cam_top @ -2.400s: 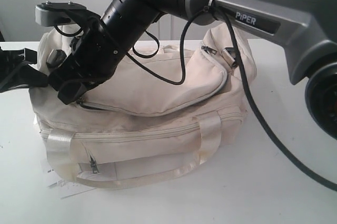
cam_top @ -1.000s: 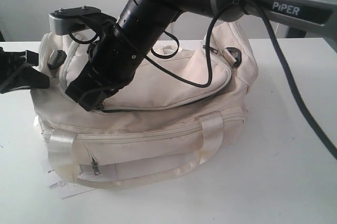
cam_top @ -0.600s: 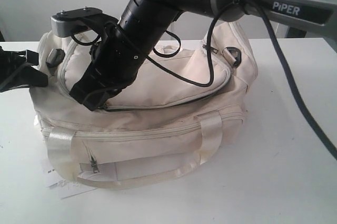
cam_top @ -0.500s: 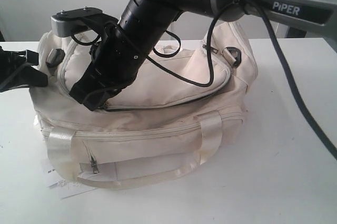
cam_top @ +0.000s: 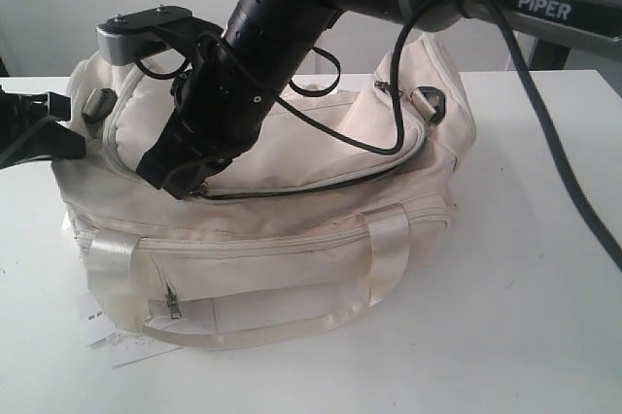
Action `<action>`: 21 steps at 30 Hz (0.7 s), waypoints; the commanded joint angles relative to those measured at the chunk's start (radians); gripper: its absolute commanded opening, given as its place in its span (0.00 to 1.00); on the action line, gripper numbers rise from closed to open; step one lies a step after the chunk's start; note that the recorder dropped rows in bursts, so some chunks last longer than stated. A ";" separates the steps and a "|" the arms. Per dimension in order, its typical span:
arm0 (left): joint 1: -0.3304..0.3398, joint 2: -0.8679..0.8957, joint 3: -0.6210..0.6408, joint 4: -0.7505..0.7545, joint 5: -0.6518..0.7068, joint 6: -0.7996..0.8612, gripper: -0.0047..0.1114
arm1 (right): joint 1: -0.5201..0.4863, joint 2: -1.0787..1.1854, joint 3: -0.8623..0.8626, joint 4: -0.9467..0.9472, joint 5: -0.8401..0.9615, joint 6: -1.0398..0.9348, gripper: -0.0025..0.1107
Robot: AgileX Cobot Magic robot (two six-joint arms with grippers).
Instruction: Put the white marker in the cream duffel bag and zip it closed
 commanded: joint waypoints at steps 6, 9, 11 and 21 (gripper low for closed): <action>0.012 -0.002 -0.002 0.011 -0.110 0.012 0.04 | -0.001 -0.031 0.010 -0.056 0.093 0.012 0.02; 0.012 -0.002 -0.002 0.011 -0.112 0.012 0.04 | -0.001 -0.031 0.012 -0.056 0.093 0.012 0.02; 0.012 -0.002 -0.002 0.011 -0.112 0.012 0.04 | -0.001 -0.033 0.028 -0.058 0.093 0.012 0.02; 0.012 -0.002 -0.002 0.011 -0.112 0.012 0.04 | -0.001 -0.060 0.068 -0.073 0.093 0.008 0.02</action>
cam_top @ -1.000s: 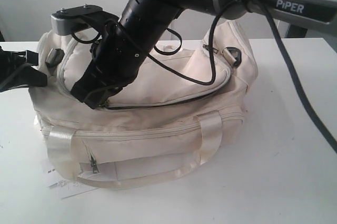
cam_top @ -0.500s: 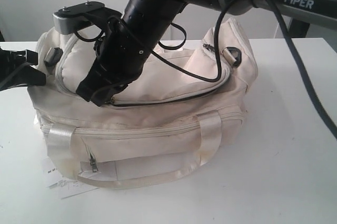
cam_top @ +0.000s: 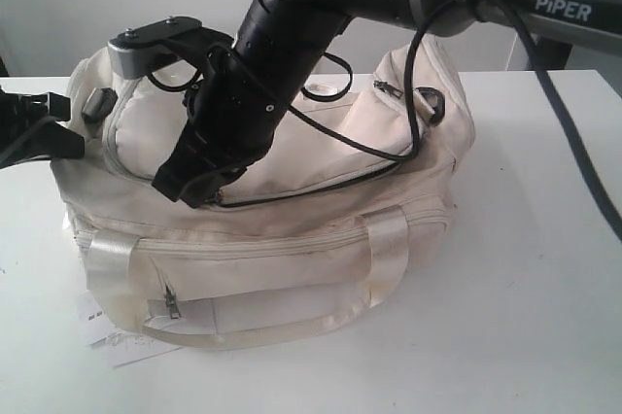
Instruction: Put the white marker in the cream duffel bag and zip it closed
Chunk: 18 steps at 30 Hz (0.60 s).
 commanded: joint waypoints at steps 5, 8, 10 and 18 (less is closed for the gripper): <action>0.012 -0.002 -0.002 0.008 -0.106 0.012 0.04 | -0.001 -0.047 0.013 -0.067 0.096 0.008 0.02; 0.012 -0.002 -0.002 0.008 -0.106 0.012 0.04 | -0.001 -0.051 0.013 -0.078 0.096 0.012 0.02; 0.012 -0.002 -0.002 0.008 -0.106 0.012 0.04 | -0.001 -0.054 0.013 -0.081 0.096 0.012 0.02; 0.012 -0.002 -0.002 0.008 -0.106 0.012 0.04 | -0.001 -0.063 0.049 -0.084 0.096 0.027 0.02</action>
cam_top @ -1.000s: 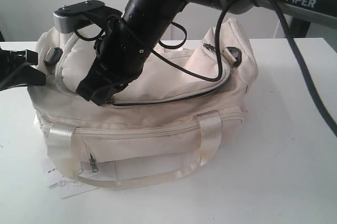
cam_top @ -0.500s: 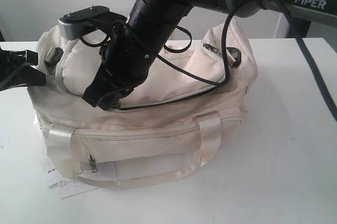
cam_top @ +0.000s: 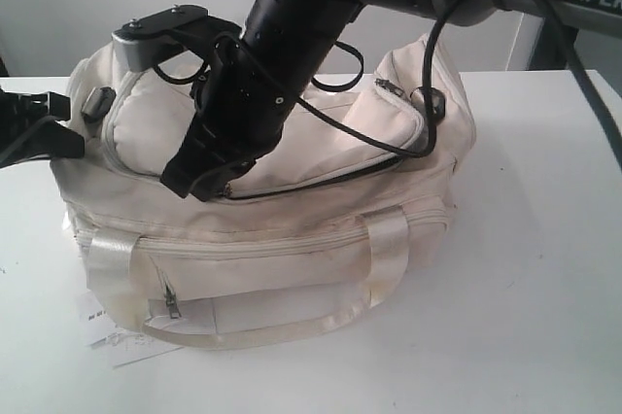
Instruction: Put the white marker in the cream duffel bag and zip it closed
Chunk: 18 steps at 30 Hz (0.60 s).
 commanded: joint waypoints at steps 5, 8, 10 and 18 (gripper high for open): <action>0.012 -0.002 -0.002 0.008 -0.104 0.012 0.04 | -0.001 -0.033 0.032 -0.041 0.098 0.011 0.02; 0.012 -0.002 -0.002 0.008 -0.106 0.012 0.04 | -0.001 -0.045 0.032 -0.061 0.098 0.011 0.02; 0.012 -0.002 -0.002 0.008 -0.106 0.003 0.04 | -0.003 -0.054 0.032 -0.098 0.098 0.018 0.02; 0.012 -0.002 -0.002 0.008 -0.106 -0.004 0.04 | -0.003 -0.065 0.032 -0.127 0.098 0.029 0.02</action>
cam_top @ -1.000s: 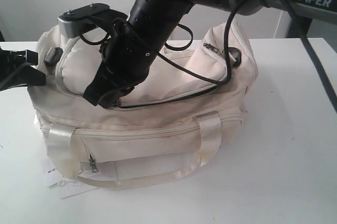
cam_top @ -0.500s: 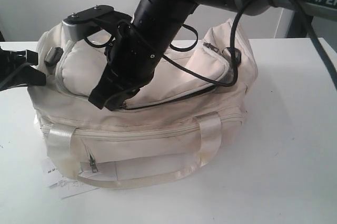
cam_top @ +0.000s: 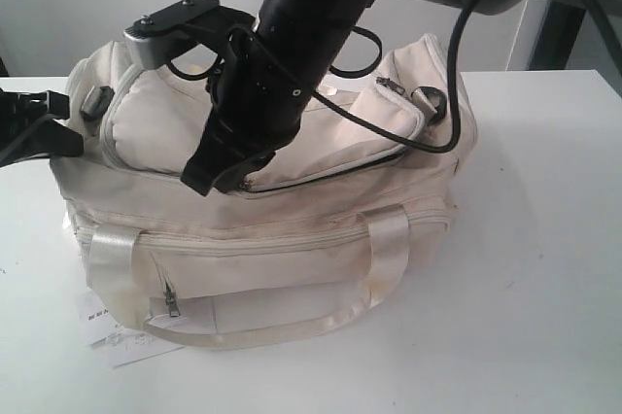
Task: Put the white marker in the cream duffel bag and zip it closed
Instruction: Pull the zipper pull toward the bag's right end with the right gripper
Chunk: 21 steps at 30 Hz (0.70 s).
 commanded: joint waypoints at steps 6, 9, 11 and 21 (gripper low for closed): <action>0.012 -0.002 -0.002 0.008 -0.098 -0.004 0.04 | -0.003 -0.021 0.010 -0.043 0.092 0.010 0.02; 0.012 -0.002 -0.002 0.008 -0.098 -0.004 0.04 | -0.003 -0.021 0.010 -0.046 0.092 0.010 0.02; 0.012 -0.002 -0.002 0.008 -0.098 -0.004 0.04 | -0.008 -0.021 0.010 -0.050 0.092 0.010 0.02; 0.012 -0.002 -0.002 0.008 -0.100 -0.004 0.04 | -0.040 -0.051 0.057 -0.046 0.092 0.014 0.02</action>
